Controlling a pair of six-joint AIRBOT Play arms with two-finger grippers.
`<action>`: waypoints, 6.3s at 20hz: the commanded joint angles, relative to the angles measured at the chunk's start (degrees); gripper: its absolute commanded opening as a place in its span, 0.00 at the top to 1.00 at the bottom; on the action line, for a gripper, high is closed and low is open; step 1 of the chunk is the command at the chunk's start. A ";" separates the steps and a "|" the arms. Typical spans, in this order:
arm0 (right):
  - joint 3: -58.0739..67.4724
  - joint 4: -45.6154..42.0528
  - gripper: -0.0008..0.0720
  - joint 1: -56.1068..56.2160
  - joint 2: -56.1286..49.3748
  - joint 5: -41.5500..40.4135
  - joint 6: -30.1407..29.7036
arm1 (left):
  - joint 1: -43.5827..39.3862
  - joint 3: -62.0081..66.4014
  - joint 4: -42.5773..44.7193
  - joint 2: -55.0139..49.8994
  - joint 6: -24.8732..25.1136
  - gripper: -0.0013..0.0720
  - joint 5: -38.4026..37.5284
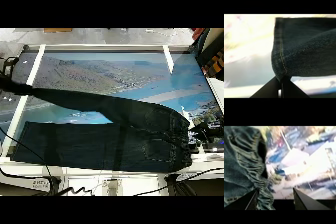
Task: Fold the clothes and pants, and hang the long-sleeved shirts on hangers.
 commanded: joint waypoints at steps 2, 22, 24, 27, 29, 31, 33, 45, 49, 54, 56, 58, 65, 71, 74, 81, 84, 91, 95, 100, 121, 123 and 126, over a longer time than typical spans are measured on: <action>-2.40 2.36 0.27 4.17 -0.63 -5.57 -2.36 | 0.92 0.31 8.39 -0.39 -0.02 0.96 -2.45; 11.80 14.60 0.94 27.30 -0.59 -34.93 -3.26 | -1.29 0.33 8.35 -8.22 -9.44 0.96 14.25; 12.48 15.34 0.94 29.33 -0.61 -40.19 -2.08 | -3.45 1.14 8.37 -8.00 -10.71 0.96 23.10; 14.34 15.74 0.94 32.37 -0.61 -44.33 -2.08 | -6.88 6.78 8.39 -8.00 -12.76 0.96 33.40; 15.58 15.61 0.94 33.51 -0.61 -45.68 -2.03 | -8.09 11.50 8.39 -7.96 -12.74 0.96 33.57; 15.85 15.19 0.94 33.59 -0.61 -46.66 0.61 | -8.09 13.53 8.39 -7.61 -12.76 0.96 30.58; 15.85 10.78 0.95 33.55 -0.63 -46.77 3.96 | -6.84 13.46 8.41 -8.02 -12.74 0.96 20.61; 15.82 3.89 0.94 33.59 -2.69 -46.56 8.37 | -0.17 13.49 9.07 -27.08 -12.55 0.96 -22.97; 15.80 3.45 0.94 33.59 -2.69 -46.64 8.35 | 0.07 13.53 9.77 -27.04 -12.46 0.96 -23.65; 15.82 3.43 0.94 33.59 -2.69 -48.63 8.35 | 0.20 13.75 17.38 -25.79 -12.55 0.96 -23.52; 15.82 3.30 0.94 33.59 -2.69 -49.20 8.33 | 0.72 14.73 17.70 -24.96 -12.52 0.96 -23.21; 15.82 3.26 0.94 33.59 -2.69 -49.66 8.33 | 1.11 15.61 16.90 -24.37 -12.52 0.96 -23.23; 15.82 3.28 0.32 33.59 -2.64 -48.43 8.33 | 0.39 15.61 13.22 -24.22 -12.81 0.03 -23.23; 15.85 -6.97 0.32 31.93 1.73 -41.07 8.61 | 0.44 15.63 10.88 -20.33 -12.79 0.18 -23.15; 15.87 -10.64 0.51 27.26 5.60 -33.46 10.99 | 1.18 15.63 8.07 -16.04 -14.14 0.32 -21.20; 14.21 -11.50 0.94 11.85 10.19 -3.69 10.69 | 0.44 15.61 -4.81 -10.95 -15.54 0.96 -17.46; 4.74 -7.82 0.94 6.16 13.62 0.42 8.44 | -2.38 15.61 -3.34 -10.80 -17.25 0.96 -15.02; -15.56 9.86 0.42 0.22 19.32 -12.11 5.31 | -4.94 14.60 -8.37 -2.29 -16.37 0.96 -11.96; -20.50 18.69 0.28 0.42 18.38 -19.50 4.96 | -1.66 2.93 -8.41 8.33 -16.31 0.96 -12.20; -20.55 20.35 0.21 3.30 14.75 -27.12 4.76 | 4.09 -13.46 -7.30 20.33 -14.80 0.96 -12.17; -24.35 -15.78 0.95 8.57 31.91 -37.75 32.28 | 16.72 -33.62 -3.37 20.96 -11.85 0.64 -11.08; -25.77 -16.57 0.95 5.55 35.76 -36.20 32.26 | 16.72 -33.68 -1.44 19.45 -11.82 0.64 -10.51; -26.16 -16.35 0.95 4.63 36.85 -33.77 32.11 | 16.72 -33.68 -1.97 15.61 -8.98 0.42 -10.64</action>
